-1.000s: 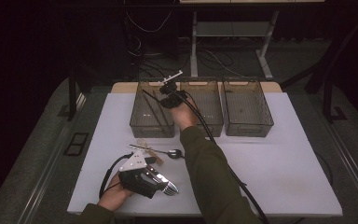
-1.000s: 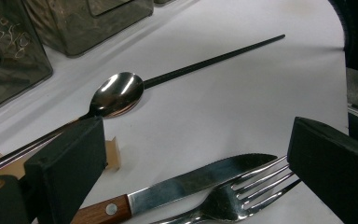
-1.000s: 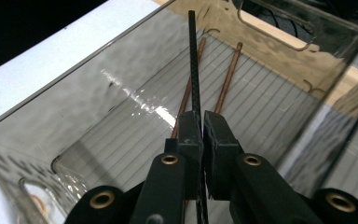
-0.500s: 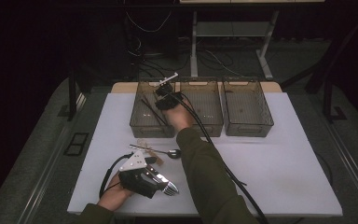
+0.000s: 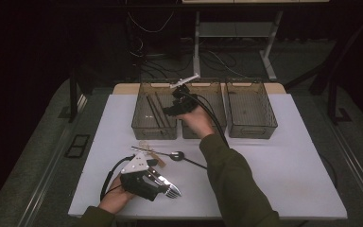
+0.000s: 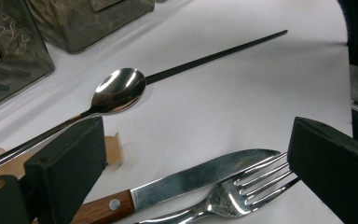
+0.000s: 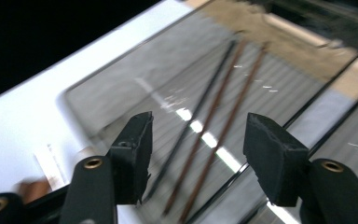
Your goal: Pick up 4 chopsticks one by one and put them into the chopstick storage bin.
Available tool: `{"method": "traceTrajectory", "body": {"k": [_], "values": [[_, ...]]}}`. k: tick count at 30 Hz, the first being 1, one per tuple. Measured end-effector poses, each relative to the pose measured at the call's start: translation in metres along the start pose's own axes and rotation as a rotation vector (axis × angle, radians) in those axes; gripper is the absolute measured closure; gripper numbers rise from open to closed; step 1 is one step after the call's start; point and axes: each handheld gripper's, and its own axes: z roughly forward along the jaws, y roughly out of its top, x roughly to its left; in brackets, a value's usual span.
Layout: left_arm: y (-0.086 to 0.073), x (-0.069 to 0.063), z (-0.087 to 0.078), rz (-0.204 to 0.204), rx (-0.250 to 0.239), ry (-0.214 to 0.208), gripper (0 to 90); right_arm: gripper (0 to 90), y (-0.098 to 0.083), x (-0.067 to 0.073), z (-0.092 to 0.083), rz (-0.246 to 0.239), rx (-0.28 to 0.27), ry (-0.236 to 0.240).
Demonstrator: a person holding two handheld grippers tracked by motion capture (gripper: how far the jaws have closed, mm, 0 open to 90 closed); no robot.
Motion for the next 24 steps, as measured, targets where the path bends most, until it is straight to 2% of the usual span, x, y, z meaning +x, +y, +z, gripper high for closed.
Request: {"method": "traceTrajectory", "body": {"k": [1, 2, 3, 7, 11, 17, 21, 24], "values": [[0.0, 0.0, 0.0, 0.001, 0.002, 0.001, 4.1, 41.6, -0.003, -0.001, -0.004, 0.0, 0.006, 0.04], [0.0, 0.0, 0.0, 0.003, 0.001, 0.003, 4.2, 40.3, -0.006, -0.002, -0.008, -0.014, 0.013, 0.056], [0.0, 0.0, 0.0, 0.001, 0.001, 0.003, 4.1, 40.3, -0.01, -0.002, -0.013, -0.033, 0.013, 0.05], [-0.001, -0.001, 0.001, -0.012, -0.003, 0.007, 4.2, 40.3, -0.025, -0.002, -0.031, -0.077, 0.001, 0.086], [-0.001, 0.0, 0.0, -0.016, -0.005, 0.013, 4.2, 39.7, -0.041, -0.004, -0.049, -0.076, -0.016, 0.112], [-0.002, 0.0, -0.001, -0.026, -0.004, 0.016, 4.2, 38.5, -0.066, -0.001, -0.072, -0.105, -0.027, 0.124], [-0.002, 0.0, 0.0, -0.02, 0.004, 0.017, 4.2, 37.9, -0.084, -0.002, -0.085, -0.1, -0.034, 0.143], [-0.002, 0.0, 0.0, -0.02, 0.004, 0.017, 4.2, 37.0, -0.097, -0.004, -0.093, -0.116, -0.03, 0.127]]}}
